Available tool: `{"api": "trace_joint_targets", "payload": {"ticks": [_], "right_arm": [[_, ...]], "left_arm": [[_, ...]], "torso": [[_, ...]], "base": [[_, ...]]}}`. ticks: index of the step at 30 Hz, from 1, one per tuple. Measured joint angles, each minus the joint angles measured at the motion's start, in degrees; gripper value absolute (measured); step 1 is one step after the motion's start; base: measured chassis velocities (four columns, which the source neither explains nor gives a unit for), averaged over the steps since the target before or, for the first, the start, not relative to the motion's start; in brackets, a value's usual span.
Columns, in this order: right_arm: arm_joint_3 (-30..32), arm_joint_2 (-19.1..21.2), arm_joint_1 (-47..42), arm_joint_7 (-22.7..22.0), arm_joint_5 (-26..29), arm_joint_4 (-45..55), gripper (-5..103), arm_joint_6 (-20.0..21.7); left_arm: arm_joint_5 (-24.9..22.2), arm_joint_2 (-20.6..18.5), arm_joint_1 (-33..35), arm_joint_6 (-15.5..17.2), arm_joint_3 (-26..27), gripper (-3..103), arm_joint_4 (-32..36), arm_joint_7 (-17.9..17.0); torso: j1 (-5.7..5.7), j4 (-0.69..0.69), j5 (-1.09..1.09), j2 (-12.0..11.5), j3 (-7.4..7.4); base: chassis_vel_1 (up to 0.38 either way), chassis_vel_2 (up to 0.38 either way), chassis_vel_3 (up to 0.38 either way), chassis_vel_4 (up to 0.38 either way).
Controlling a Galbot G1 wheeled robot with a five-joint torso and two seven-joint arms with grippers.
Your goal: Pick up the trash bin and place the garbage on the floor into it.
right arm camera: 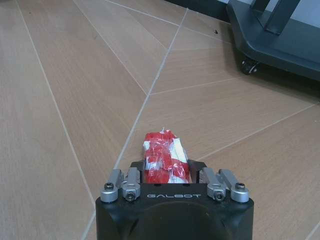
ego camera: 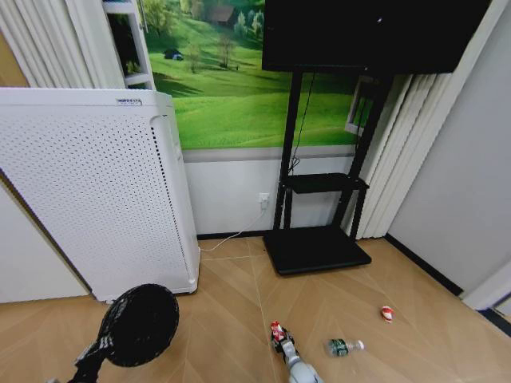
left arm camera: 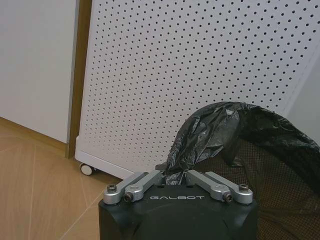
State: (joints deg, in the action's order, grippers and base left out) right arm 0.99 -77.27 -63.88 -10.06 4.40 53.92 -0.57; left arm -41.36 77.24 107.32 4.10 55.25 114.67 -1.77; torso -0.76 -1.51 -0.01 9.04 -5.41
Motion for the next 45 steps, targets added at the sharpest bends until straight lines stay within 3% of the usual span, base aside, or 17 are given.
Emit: {"api": "trace_joint_targets", "payload": {"ticks": [12,14,22,25,26,27,28,30,33,36,40,45], "right_arm": [[1.96,0.94,-0.86,-0.47,1.42,3.45,36,-0.57],[6.08,1.0,-2.0,0.12,-0.07,7.75,35,-3.89],[12.98,6.63,-9.86,0.94,5.03,26.77,33,-4.07],[16.36,8.82,-13.88,2.0,6.0,33.28,32,-6.49],[16.36,8.82,-13.88,2.0,6.0,33.28,32,-6.49],[17.87,9.64,-15.93,2.54,6.18,36.89,32,-7.48],[18.49,10.03,-17.08,2.78,6.39,38.96,32,-7.85],[19.54,11.16,-20.33,3.22,7.2,45.37,32,-8.45],[18.54,12.51,-20.93,3.61,7.85,48.55,32,-8.65],[16.39,14.77,-21.02,5.12,8.94,52.0,32,-9.15],[15.9,15.88,-22.06,6.72,9.2,54.47,30,-10.3],[16.01,16.96,-22.42,10.08,3.4,55.74,30,-15.65]], "left_arm": [[-0.23,-0.77,-0.92,-0.09,-0.46,4,-0.66,-0.11],[-1.07,-1.36,-1.81,-0.09,-1.73,4,-1.66,-0.57],[-5.56,-3.55,-4.67,1.46,-7.05,4,-3.07,-3.23],[-13.71,-5.62,-7.08,3.44,-12.78,4,-3.67,-10.32],[-13.71,-5.62,-7.08,3.44,-12.78,4,-3.67,-10.32],[-17.54,-6.77,-8.7,4.27,-16.54,4,-4.43,-13.96],[-18.84,-7.34,-9.88,4.57,-18.45,4,-5.19,-15.35],[-19.73,-9.09,-14.41,4.65,-23.35,4,-8.09,-17.78],[-18.77,-9.72,-16.69,4.59,-25.37,4,-9.8,-18.53],[-16.8,-11.56,-19.5,4.43,-27.75,4,-11.59,-18.63],[-15.85,-13.87,-22.63,4.42,-30.71,4,-13.41,-17.9],[-10.95,-18.27,-28.61,3.92,-37.54,4,-17.02,-11.0]], "torso": [[0.0,0.0,0.02,0.0,-0.01],[0.0,0.01,0.02,-0.01,0.0],[0.0,0.0,0.01,0.0,0.0],[0.0,-0.01,0.04,0.0,0.0],[0.0,-0.01,0.04,0.0,0.0],[0.0,0.0,0.01,0.0,0.0],[0.0,-0.01,-0.03,0.0,0.0],[0.0,-0.04,0.02,0.0,0.0],[0.0,-0.03,-0.02,0.0,0.0],[0.0,0.04,0.05,0.0,-0.01],[0.0,0.01,-0.01,0.0,-0.01],[0.0,0.0,0.02,-0.01,0.0]], "base": [[0.0,0.0,0.0,0.0],[0.0,0.0,0.0,0.0],[0.0,0.0,0.0,0.0],[0.0,0.0,0.0,0.0],[0.0,0.0,0.0,0.0],[0.0,0.0,0.0,0.0],[0.0,0.0,0.0,0.0],[0.0,0.0,0.0,0.0],[0.0,0.0,0.0,0.0],[0.0,0.0,0.0,0.0],[0.0,0.0,0.0,0.0],[0.0,0.0,0.0,0.0]]}}
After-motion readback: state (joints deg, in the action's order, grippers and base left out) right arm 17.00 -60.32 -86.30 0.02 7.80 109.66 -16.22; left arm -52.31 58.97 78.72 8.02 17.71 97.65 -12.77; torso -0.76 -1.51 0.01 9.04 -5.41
